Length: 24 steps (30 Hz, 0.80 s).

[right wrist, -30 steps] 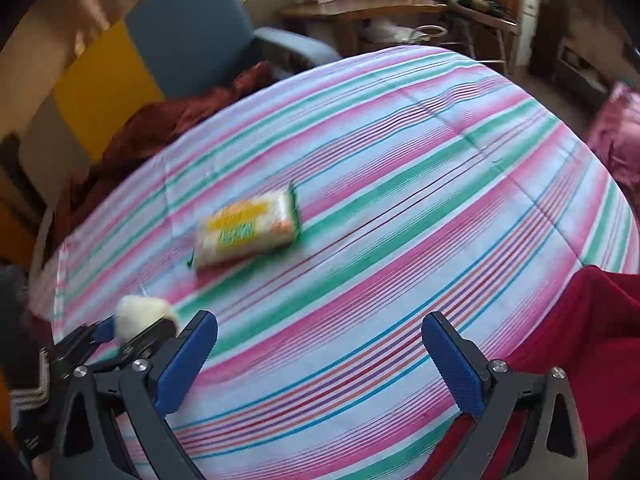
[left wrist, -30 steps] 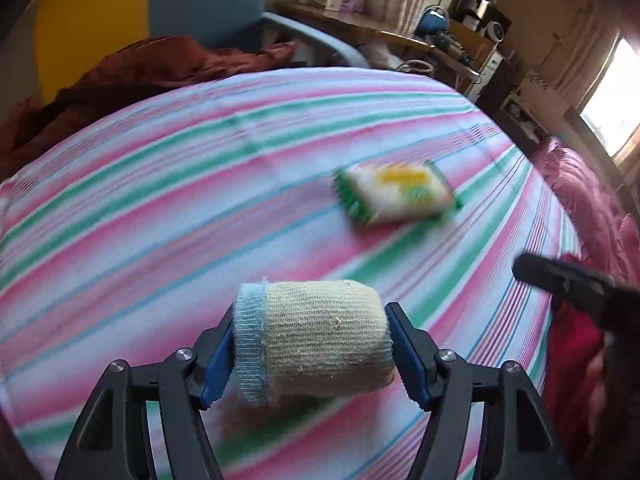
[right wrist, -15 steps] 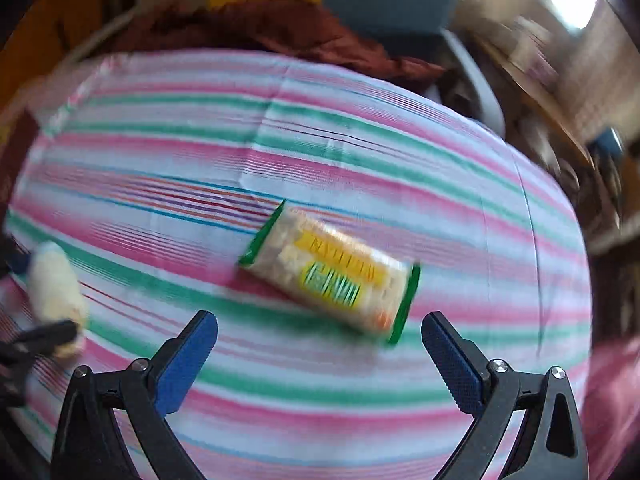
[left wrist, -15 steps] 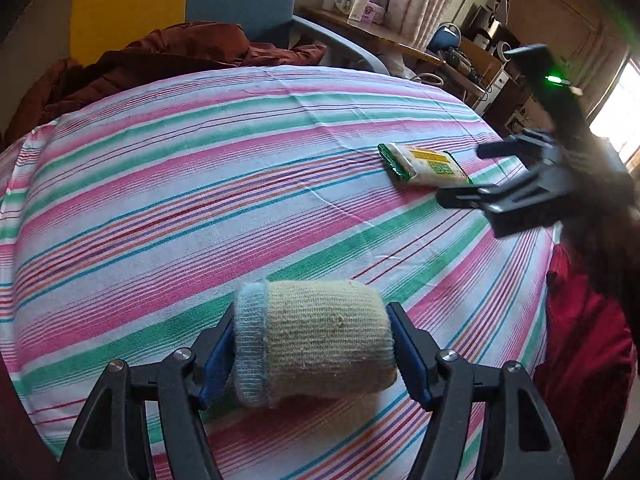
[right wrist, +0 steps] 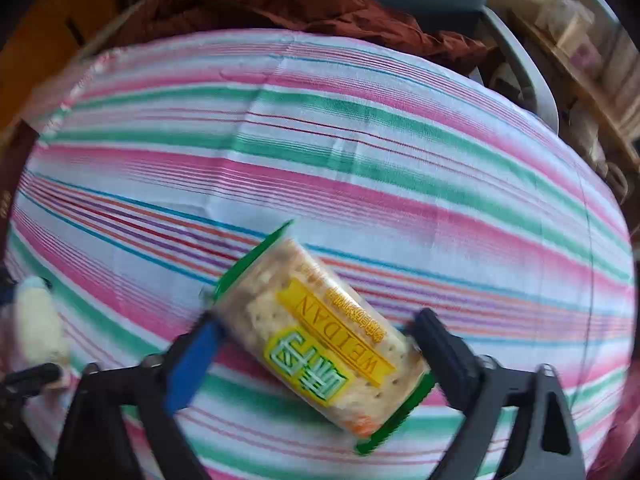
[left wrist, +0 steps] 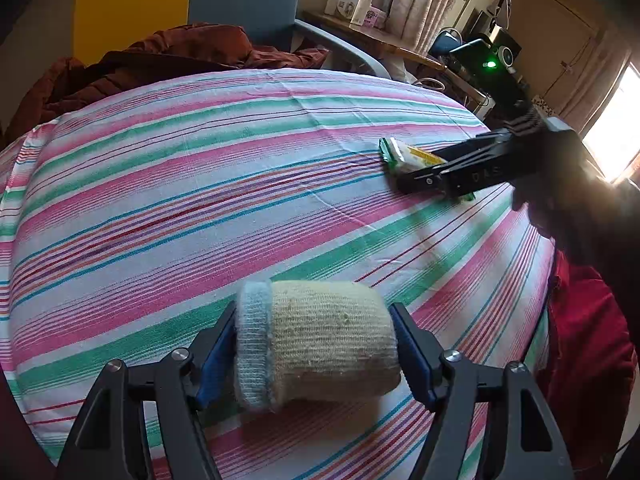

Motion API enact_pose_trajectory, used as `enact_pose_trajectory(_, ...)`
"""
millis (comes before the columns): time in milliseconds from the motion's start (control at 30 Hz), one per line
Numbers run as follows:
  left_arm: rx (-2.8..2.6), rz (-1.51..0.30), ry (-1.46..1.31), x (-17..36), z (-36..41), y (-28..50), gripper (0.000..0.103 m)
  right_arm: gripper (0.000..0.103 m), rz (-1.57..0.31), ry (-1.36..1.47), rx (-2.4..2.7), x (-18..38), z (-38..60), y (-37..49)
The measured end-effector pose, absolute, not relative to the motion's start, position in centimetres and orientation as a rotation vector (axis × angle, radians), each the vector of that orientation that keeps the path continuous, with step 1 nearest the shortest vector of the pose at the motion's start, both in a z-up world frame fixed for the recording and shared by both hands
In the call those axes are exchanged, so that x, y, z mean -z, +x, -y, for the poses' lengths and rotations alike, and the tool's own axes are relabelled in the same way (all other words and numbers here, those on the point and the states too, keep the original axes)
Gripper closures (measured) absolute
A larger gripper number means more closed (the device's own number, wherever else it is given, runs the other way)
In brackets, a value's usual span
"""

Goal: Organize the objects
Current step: 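Grasp the knitted sock roll with the left gripper while the right gripper grasps the WEIDAN cracker packet, then carry the sock roll and cracker packet toward the gold tray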

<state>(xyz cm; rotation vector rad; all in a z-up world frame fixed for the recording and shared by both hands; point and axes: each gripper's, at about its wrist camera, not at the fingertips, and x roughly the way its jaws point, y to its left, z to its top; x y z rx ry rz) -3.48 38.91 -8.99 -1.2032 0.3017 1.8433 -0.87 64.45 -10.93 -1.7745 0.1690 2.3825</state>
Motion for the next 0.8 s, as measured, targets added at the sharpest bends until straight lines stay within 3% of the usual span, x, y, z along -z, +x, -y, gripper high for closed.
enact_pose_trajectory(100,-1.846,-0.304,-1.201,8.8,-38.5,-3.2,0.032,0.047,-0.203,-1.757,-2.375,10.2,-63.3,0.5)
enact_pose_trajectory(167,-1.855,-0.308,-1.201,8.7,-38.0,-3.0,0.032,0.054,-0.217,-1.768,-2.363,9.9,-61.7,1.5)
enact_pose_trajectory(533,-1.919,-0.317,-1.213,7.9,-33.0,-1.2,0.033,0.054,-0.364,-1.735,-2.354,9.2,-52.7,5.0)
enact_pose_trajectory(800,-2.041,-0.308,-1.074,4.2,-29.1,0.5,0.033,0.054,-0.430,-1.604,-2.375,9.6,-48.6,7.7)
